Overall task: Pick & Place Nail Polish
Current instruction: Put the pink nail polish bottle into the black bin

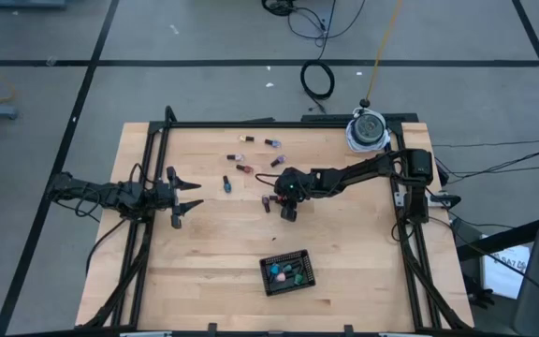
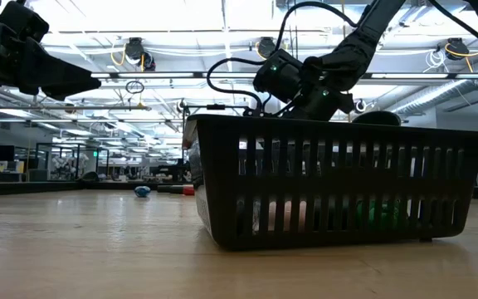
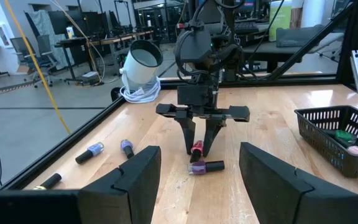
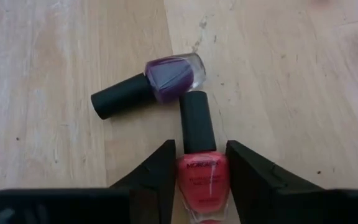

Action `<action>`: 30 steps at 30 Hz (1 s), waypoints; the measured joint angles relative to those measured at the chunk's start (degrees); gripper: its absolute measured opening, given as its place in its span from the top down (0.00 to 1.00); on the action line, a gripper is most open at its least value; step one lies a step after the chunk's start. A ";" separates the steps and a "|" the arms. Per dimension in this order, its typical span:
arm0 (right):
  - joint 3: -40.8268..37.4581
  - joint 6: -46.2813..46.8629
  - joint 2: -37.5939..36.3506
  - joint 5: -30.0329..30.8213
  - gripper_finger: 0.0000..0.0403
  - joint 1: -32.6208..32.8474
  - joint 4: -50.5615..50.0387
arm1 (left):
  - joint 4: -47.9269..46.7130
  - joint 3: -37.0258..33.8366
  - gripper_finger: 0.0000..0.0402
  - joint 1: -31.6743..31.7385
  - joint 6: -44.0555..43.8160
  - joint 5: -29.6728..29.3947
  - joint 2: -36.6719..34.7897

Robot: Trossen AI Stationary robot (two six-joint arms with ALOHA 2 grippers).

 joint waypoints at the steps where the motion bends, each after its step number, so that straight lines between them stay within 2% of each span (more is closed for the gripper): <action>1: 0.00 0.00 0.00 0.00 0.73 0.00 0.02 | 0.00 -0.01 0.47 0.00 0.00 0.01 -0.01; 6: 0.00 0.29 -0.50 0.00 0.73 0.00 0.47 | 0.00 0.00 0.47 0.00 0.00 0.00 0.00; 13: -0.46 0.50 -7.85 0.00 0.73 1.15 -4.01 | 0.00 -0.01 0.47 0.01 0.00 -0.01 -0.02; 16: -0.66 0.26 -11.78 0.01 0.73 2.53 -2.33 | 0.00 -0.01 0.47 0.00 0.00 -0.01 -0.02; 20: -3.61 -0.71 -17.17 0.42 0.73 4.48 0.02 | 0.00 -0.01 0.47 -0.01 0.00 0.01 -0.02; 27: -11.01 -0.33 -27.82 5.82 0.73 6.51 2.67 | 0.00 0.01 0.47 0.01 0.00 -0.05 0.00; 30: -14.92 -0.11 -32.79 6.16 0.73 6.60 5.11 | -0.02 -0.01 0.47 0.00 0.00 -0.29 -0.02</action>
